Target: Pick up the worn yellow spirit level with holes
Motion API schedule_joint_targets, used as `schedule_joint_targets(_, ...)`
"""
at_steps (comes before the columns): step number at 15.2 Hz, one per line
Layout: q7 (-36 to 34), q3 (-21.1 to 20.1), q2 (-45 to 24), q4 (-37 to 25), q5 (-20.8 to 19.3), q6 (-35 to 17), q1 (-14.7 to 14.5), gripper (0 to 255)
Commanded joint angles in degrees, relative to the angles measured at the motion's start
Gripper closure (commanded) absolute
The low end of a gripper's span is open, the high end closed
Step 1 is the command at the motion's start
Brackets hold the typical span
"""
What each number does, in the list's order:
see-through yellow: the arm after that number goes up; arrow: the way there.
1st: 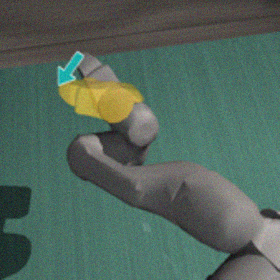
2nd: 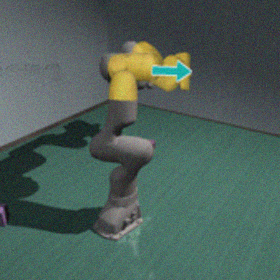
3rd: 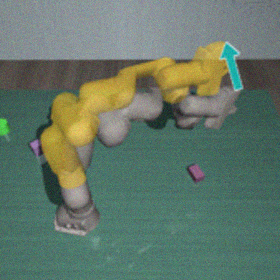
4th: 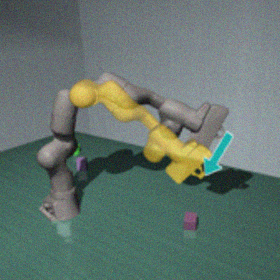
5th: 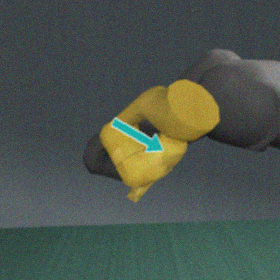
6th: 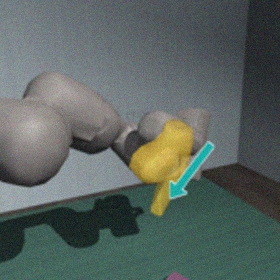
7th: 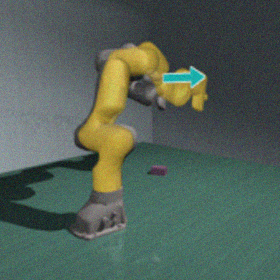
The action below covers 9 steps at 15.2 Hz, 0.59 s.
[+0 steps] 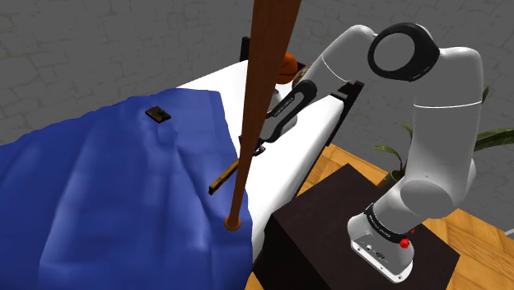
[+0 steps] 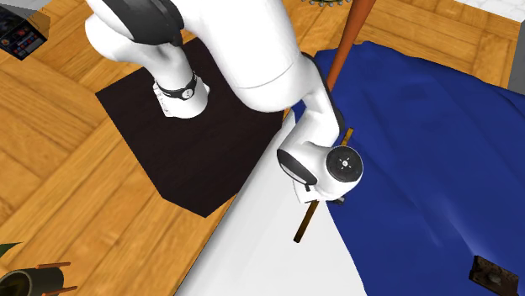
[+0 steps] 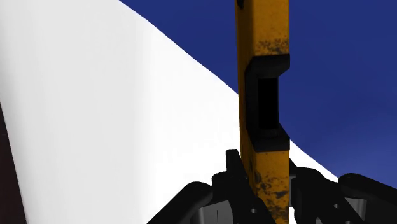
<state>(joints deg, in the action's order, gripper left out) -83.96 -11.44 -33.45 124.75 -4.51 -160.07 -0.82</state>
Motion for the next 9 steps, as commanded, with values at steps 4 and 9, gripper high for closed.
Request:
schedule_joint_targets(4, 0.39, -1.05, 3.83, 1.09, 0.83, 2.75, 0.87, 255)
schedule_joint_targets(9, 0.69, -1.69, 6.15, 1.60, 1.43, 4.54, 1.37, 255)
